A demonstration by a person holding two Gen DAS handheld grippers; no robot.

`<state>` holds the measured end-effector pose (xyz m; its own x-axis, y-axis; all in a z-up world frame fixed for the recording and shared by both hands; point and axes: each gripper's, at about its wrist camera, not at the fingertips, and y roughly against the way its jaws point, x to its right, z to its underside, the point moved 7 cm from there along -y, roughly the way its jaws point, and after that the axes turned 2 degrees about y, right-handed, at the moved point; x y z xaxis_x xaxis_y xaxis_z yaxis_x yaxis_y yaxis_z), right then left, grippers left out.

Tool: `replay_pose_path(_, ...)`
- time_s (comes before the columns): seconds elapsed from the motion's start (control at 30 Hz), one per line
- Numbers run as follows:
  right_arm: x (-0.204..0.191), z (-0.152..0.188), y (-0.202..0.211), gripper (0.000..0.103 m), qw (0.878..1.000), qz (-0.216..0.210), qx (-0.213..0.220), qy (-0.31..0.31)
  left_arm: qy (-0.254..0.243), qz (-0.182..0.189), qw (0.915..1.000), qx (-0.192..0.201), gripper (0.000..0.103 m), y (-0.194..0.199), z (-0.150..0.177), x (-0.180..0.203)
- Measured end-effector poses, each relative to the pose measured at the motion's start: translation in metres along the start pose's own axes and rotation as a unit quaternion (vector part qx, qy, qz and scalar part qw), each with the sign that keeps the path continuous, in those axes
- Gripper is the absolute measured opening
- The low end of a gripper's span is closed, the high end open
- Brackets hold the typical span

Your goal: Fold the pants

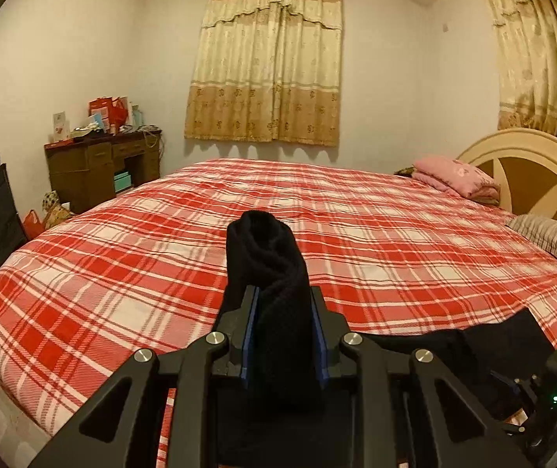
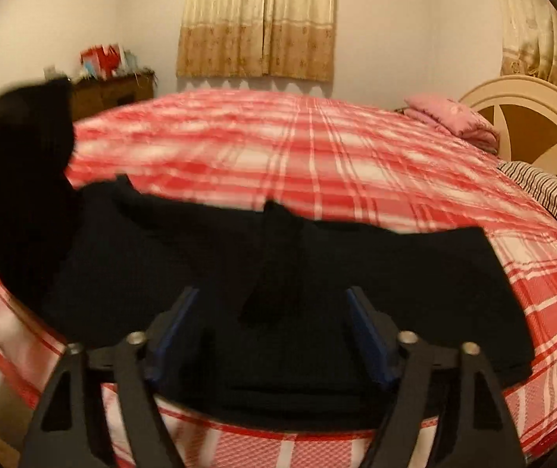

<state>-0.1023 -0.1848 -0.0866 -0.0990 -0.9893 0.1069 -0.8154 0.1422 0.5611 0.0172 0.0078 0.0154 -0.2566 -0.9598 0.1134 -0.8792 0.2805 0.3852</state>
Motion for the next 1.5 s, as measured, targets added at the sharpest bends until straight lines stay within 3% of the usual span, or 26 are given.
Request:
replay_pose_path(0.07,0.008,0.007,-0.007,0.051,1.000,0.013,-0.010,-0.010,0.004,-0.007,1.0000,0.003,0.025,0.001,-0.001,-0.007)
replay_pose_path(0.13,0.011,0.005,-0.005,0.026,0.999,0.031,-0.012,-0.001,0.012,-0.010,0.9999,0.004,0.025,0.001,-0.003,-0.011)
replay_pose_path(0.23,0.020,0.000,-0.007,0.017,0.999,0.026,-0.027,-0.005,0.016,-0.014,0.9998,0.005,0.025,0.000,-0.004,-0.015)
replay_pose_path(0.43,0.016,-0.019,0.012,0.015,1.000,0.003,0.006,-0.028,0.015,-0.017,0.9997,0.005,0.026,0.001,-0.004,-0.017)
replay_pose_path(0.63,-0.026,-0.024,0.004,0.015,1.000,-0.025,0.011,0.005,0.011,-0.018,0.9998,0.004,0.026,0.001,-0.004,-0.020)
replay_pose_path(0.7,-0.033,-0.018,-0.008,0.022,1.000,-0.026,-0.003,0.016,0.010,-0.019,0.9998,0.004,0.026,0.001,-0.004,-0.020)
replay_pose_path(0.77,-0.038,-0.011,-0.018,0.039,0.999,-0.033,-0.005,0.025,0.008,-0.020,0.9998,0.004,0.026,0.000,-0.004,-0.019)
replay_pose_path(0.83,-0.050,-0.010,-0.015,0.092,0.996,-0.062,0.010,0.058,0.007,-0.019,0.9998,0.004,0.025,-0.001,-0.004,-0.018)
replay_pose_path(0.9,-0.055,-0.012,-0.003,0.091,0.994,-0.082,0.021,0.064,0.003,-0.020,0.9998,0.004,0.026,-0.001,-0.004,-0.015)
replay_pose_path(0.97,-0.046,-0.023,0.021,0.091,0.993,-0.084,0.074,0.040,-0.001,-0.020,0.9998,0.005,0.026,-0.001,-0.005,-0.013)
replay_pose_path(1.0,-0.039,-0.029,0.030,0.089,0.992,-0.080,0.094,0.027,-0.001,-0.019,0.9998,0.005,0.026,-0.001,-0.005,-0.011)
replay_pose_path(1.07,-0.022,-0.039,0.039,0.075,0.990,-0.086,0.109,-0.005,-0.001,-0.019,0.9998,0.004,0.026,-0.002,-0.006,-0.009)
replay_pose_path(1.17,-0.009,-0.034,0.022,0.019,0.990,-0.112,0.072,-0.036,-0.009,-0.018,0.9998,0.005,0.025,-0.001,-0.008,-0.002)
replay_pose_path(1.2,-0.007,-0.027,0.010,0.015,0.990,-0.124,0.046,-0.043,-0.014,-0.017,0.9997,0.007,0.025,0.000,-0.009,0.002)
replay_pose_path(1.3,-0.015,-0.011,-0.017,0.018,0.985,-0.163,-0.004,-0.054,-0.026,-0.013,0.9996,0.008,0.026,0.000,-0.012,0.013)
replay_pose_path(1.4,-0.020,-0.012,-0.011,0.024,0.985,-0.166,0.001,-0.040,-0.039,-0.002,0.9992,0.014,0.025,0.002,-0.017,0.029)
replay_pose_path(1.43,-0.019,-0.016,-0.008,0.035,0.983,-0.178,-0.003,-0.048,-0.047,0.008,0.9986,0.021,0.013,0.005,-0.021,0.039)
replay_pose_path(1.47,-0.015,-0.018,-0.003,0.051,0.980,-0.189,-0.003,-0.060,-0.054,0.016,0.9981,0.025,0.009,0.007,-0.023,0.048)
replay_pose_path(1.5,-0.005,-0.024,0.004,0.059,0.978,-0.195,0.006,-0.077,-0.061,0.025,0.9974,0.031,0.009,0.009,-0.026,0.058)
